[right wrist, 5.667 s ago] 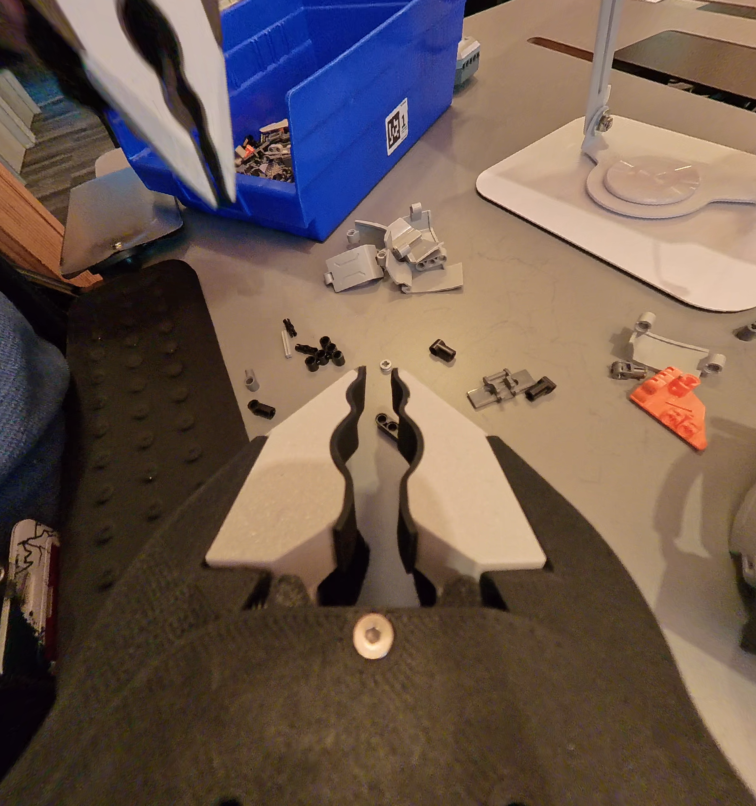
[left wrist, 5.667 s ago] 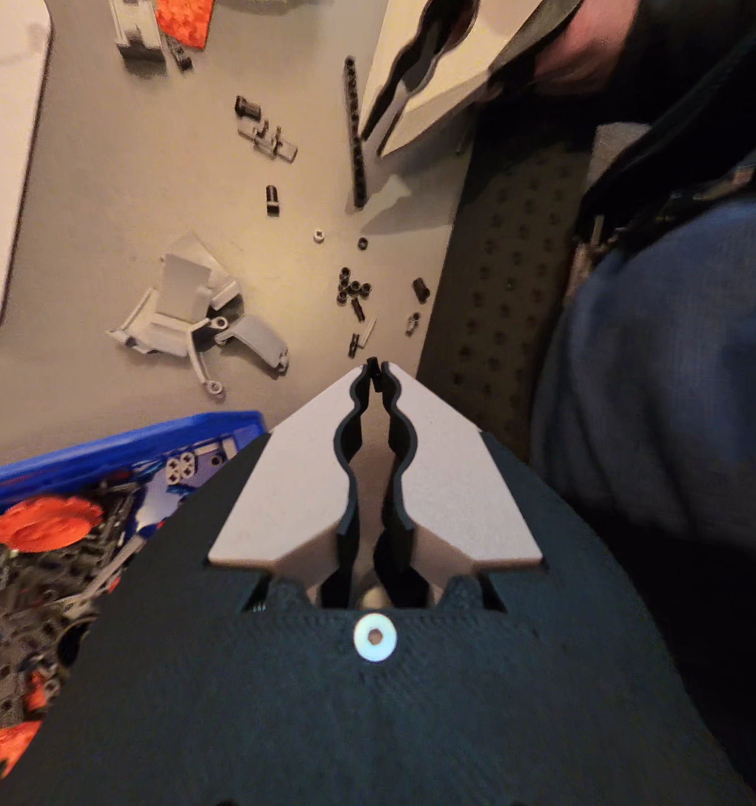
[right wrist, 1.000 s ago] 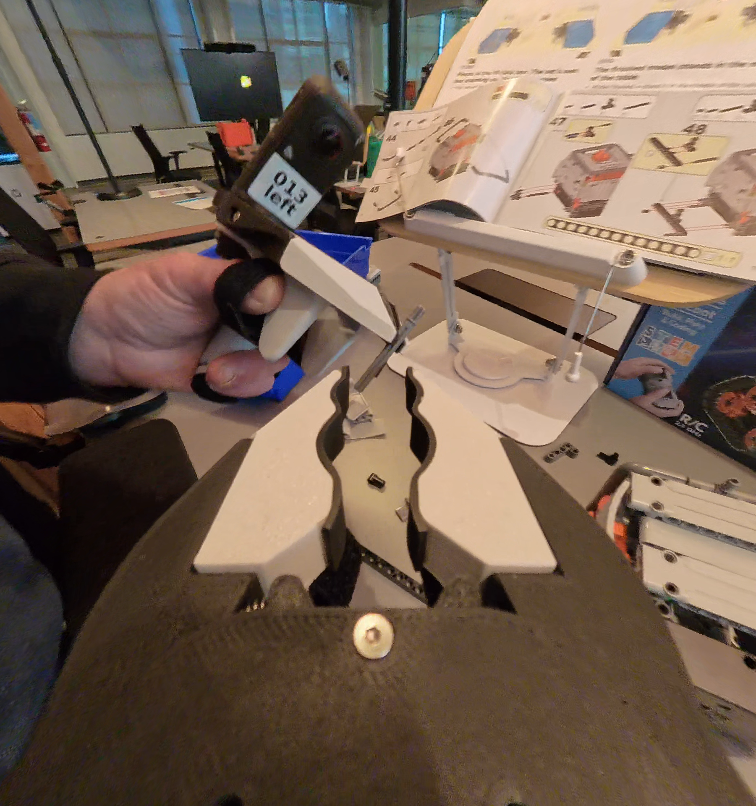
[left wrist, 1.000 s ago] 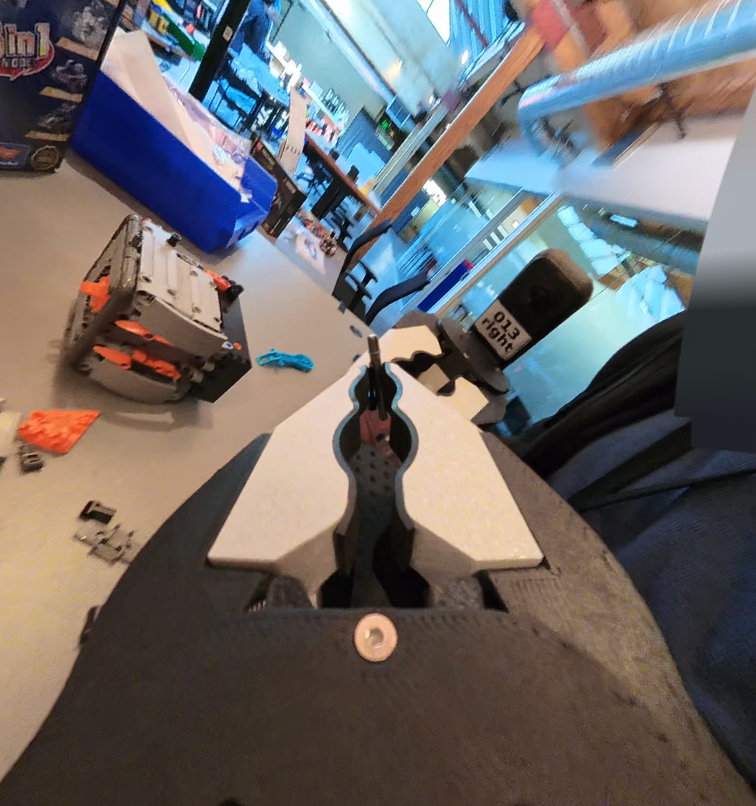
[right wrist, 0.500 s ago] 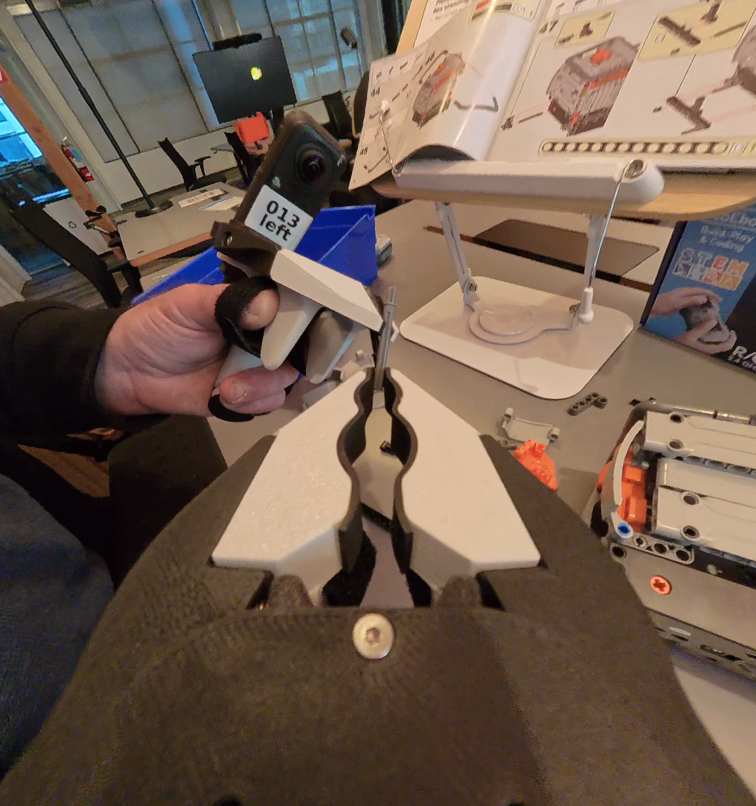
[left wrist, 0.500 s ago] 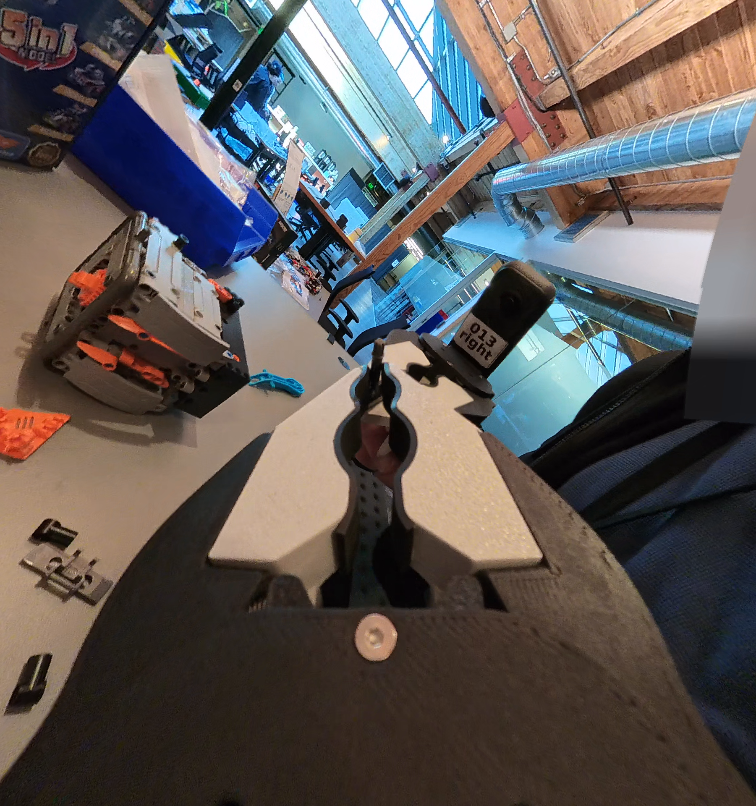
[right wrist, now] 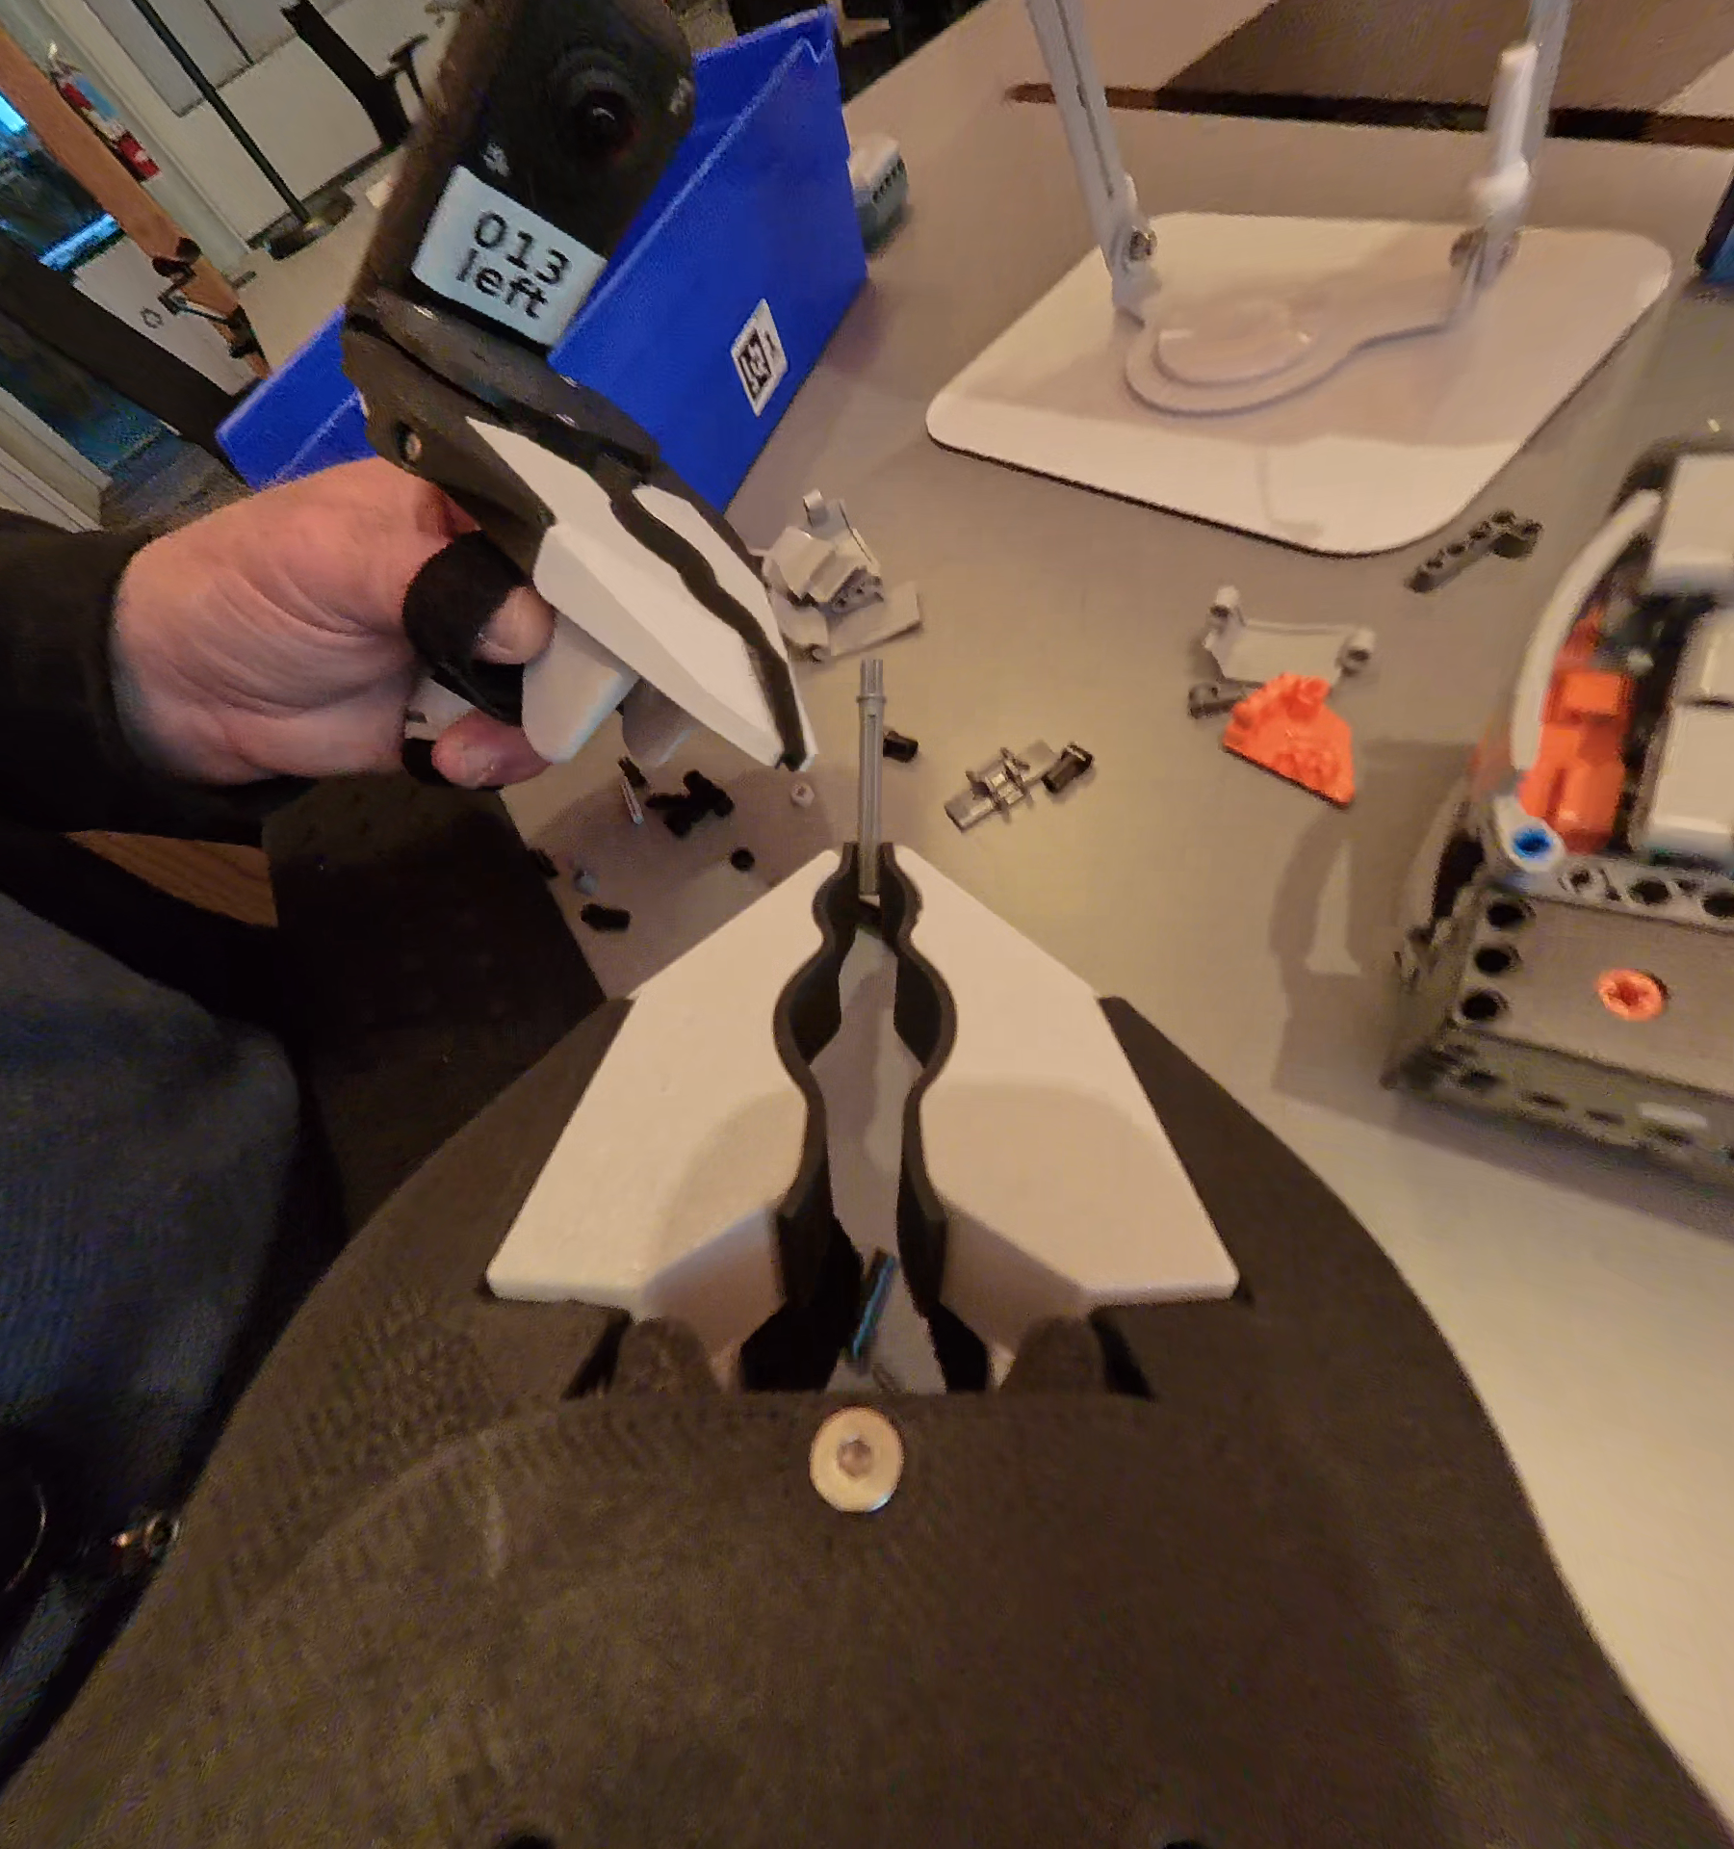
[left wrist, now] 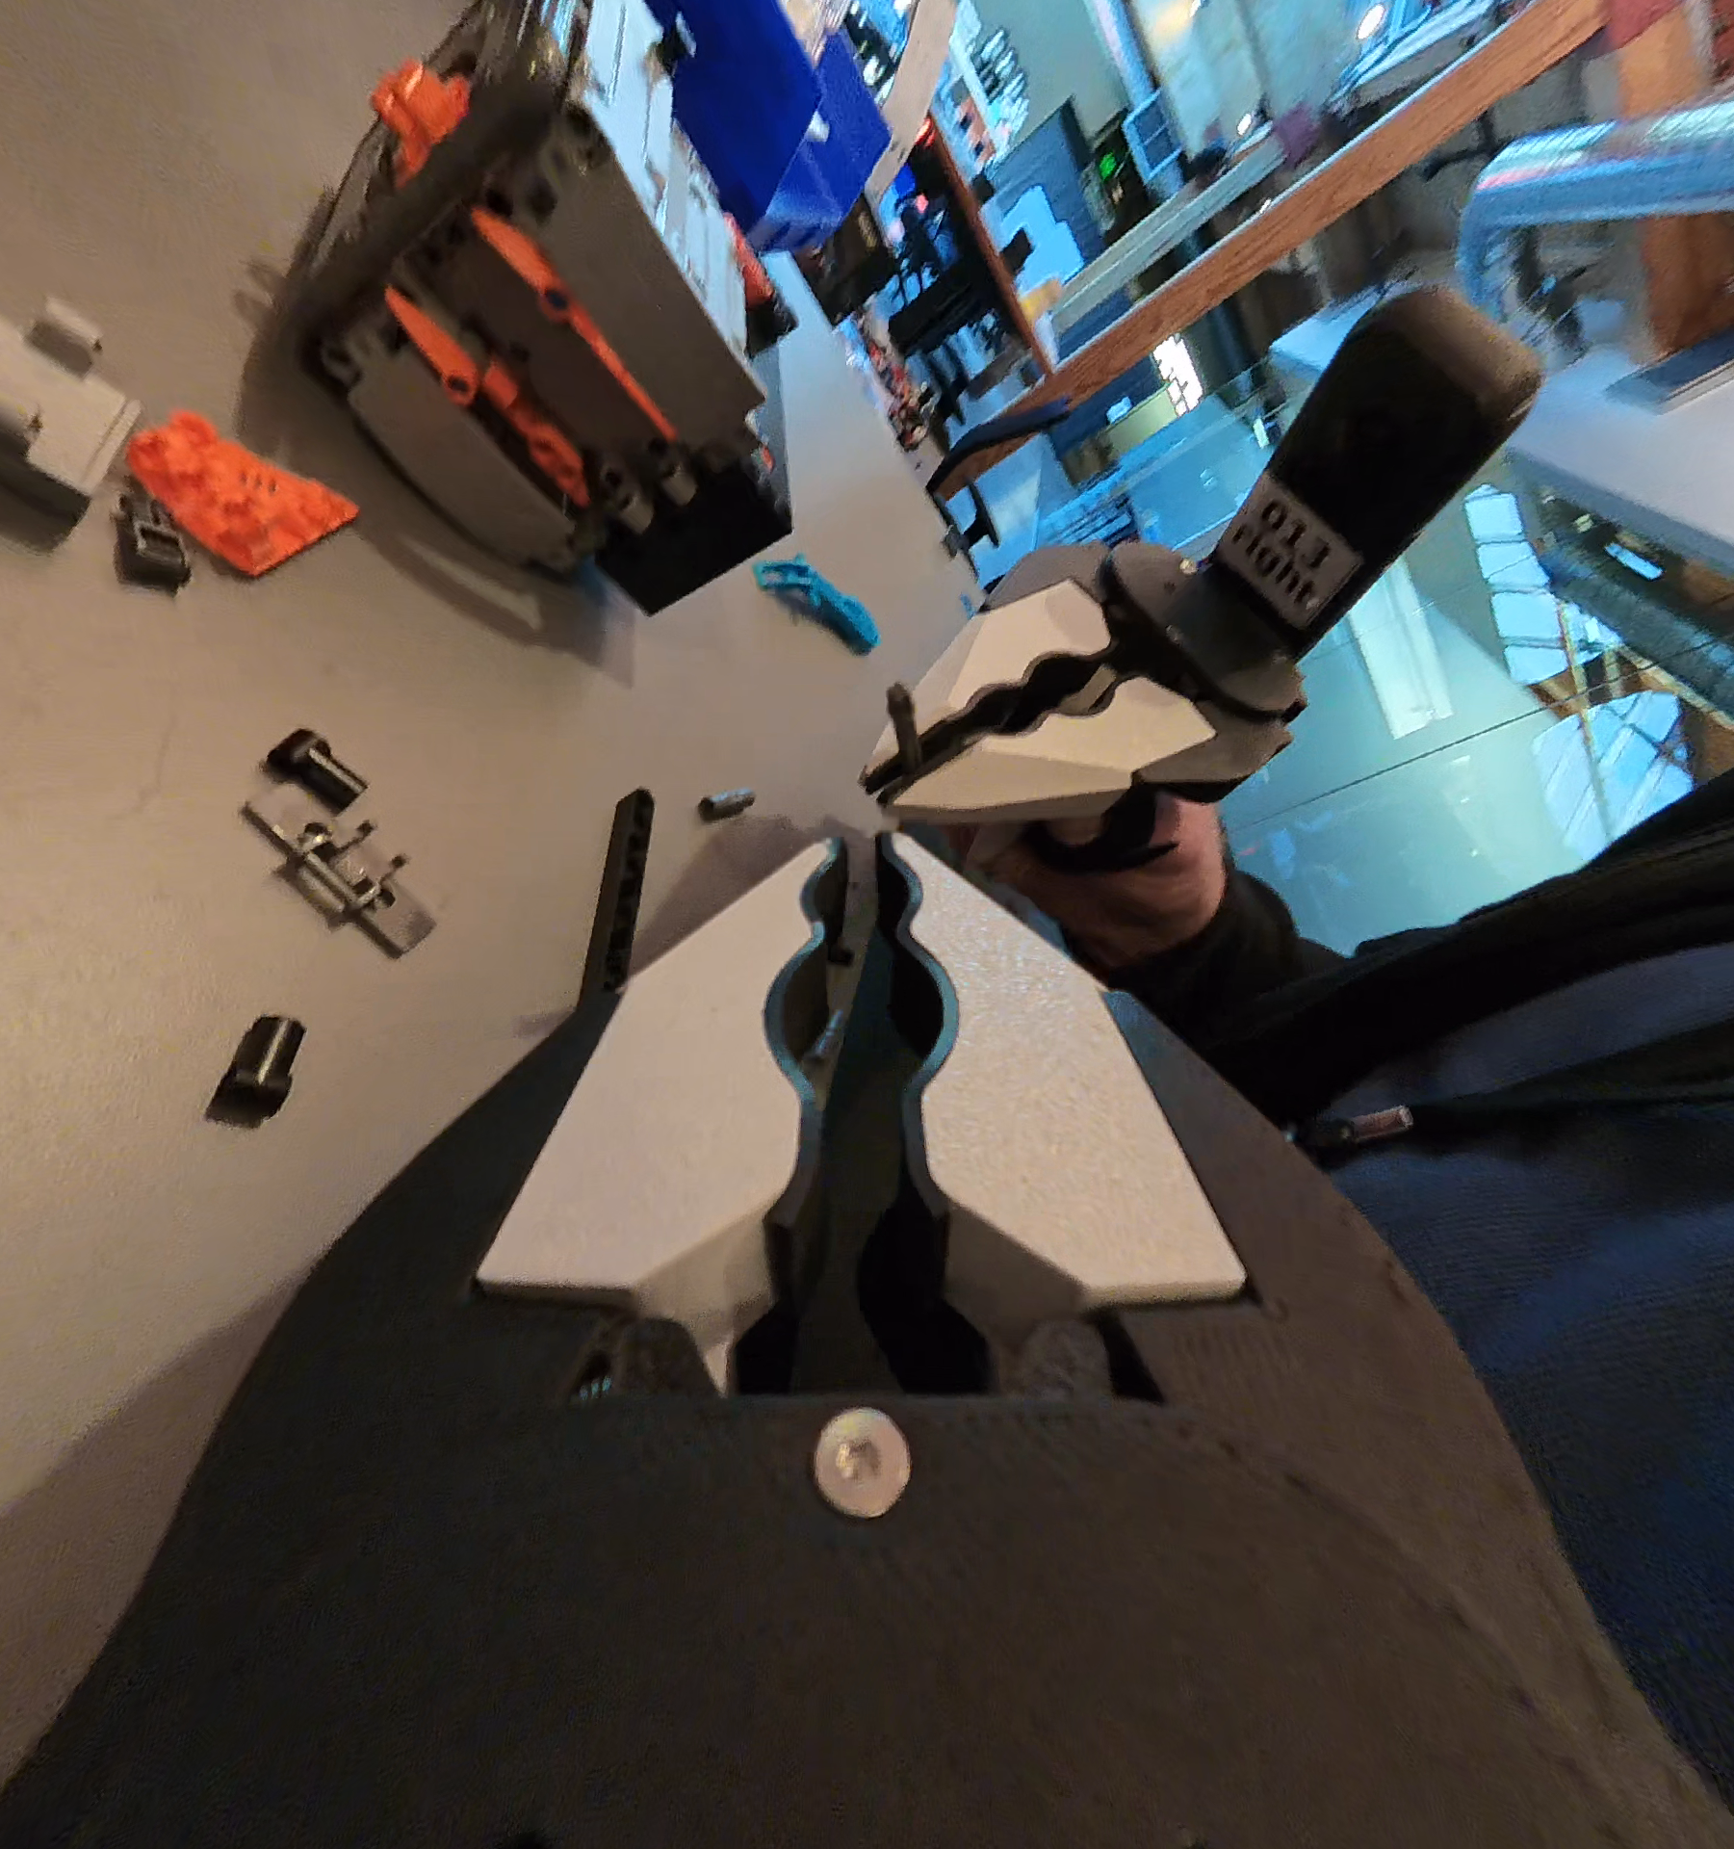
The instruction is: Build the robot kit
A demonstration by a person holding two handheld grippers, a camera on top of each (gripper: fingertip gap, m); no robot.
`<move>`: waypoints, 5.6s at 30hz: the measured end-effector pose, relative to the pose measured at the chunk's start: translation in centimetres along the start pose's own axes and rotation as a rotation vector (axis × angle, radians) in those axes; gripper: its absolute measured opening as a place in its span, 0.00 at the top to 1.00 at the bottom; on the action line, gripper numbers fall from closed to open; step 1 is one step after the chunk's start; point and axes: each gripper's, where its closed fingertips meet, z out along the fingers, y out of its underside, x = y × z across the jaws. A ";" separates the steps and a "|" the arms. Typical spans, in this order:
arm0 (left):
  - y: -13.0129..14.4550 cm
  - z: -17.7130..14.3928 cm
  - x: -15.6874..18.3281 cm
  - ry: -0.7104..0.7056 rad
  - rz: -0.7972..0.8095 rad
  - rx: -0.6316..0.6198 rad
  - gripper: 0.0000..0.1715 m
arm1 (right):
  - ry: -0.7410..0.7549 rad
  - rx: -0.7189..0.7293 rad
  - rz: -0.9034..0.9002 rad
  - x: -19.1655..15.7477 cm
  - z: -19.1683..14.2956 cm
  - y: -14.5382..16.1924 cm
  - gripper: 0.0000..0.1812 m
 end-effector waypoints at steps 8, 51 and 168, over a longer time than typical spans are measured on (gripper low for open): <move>-0.2 2.8 0.5 -0.039 0.125 -0.124 0.89 | 0.029 -0.095 -0.010 1.0 -2.7 2.4 1.00; -5.9 9.0 5.8 0.508 -0.256 0.182 0.98 | 0.112 0.254 -0.125 3.5 -8.8 -3.6 1.00; -9.9 16.1 -9.7 -0.436 0.592 -0.114 0.77 | -0.060 -1.118 -1.031 17.4 -6.1 -3.5 1.00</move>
